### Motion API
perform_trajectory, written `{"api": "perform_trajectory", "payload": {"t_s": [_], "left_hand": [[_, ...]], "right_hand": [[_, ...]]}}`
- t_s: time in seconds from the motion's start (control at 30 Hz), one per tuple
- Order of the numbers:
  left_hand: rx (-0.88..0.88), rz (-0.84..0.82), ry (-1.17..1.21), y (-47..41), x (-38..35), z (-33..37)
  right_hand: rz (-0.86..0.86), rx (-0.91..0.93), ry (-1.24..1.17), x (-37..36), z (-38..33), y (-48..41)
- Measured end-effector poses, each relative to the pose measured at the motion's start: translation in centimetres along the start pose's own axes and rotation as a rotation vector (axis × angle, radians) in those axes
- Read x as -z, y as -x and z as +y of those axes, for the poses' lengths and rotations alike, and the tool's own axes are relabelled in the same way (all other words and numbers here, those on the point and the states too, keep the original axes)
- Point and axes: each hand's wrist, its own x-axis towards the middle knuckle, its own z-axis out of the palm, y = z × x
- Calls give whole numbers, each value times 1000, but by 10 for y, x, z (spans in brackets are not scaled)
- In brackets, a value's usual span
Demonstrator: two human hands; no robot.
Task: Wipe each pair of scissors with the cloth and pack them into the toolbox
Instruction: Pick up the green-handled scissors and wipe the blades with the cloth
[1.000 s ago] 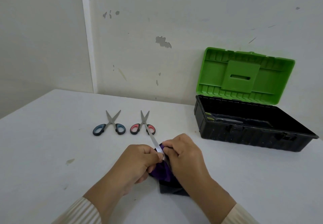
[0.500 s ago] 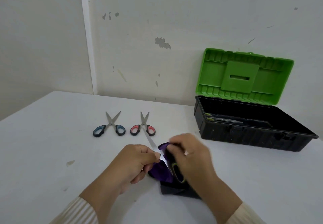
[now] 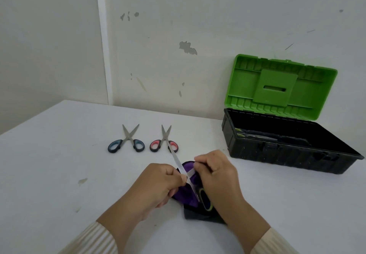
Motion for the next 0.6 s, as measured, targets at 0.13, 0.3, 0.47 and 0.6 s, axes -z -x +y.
{"api": "perform_trajectory", "payload": {"t_s": [0.13,0.3,0.47,0.6], "left_hand": [[-8,7,-20,0,-2,1],[-5,-1,-31,1,-4,1],[-5,-8,-30,2,-3,1],[-12,-9,-33,2,-3,1]], "right_hand": [[40,-34,23,1,4,-3],[68,-73,27,4,11,-6],[97,-73,12,5,14,-7],[131,-62,20,4,13,-5]]}}
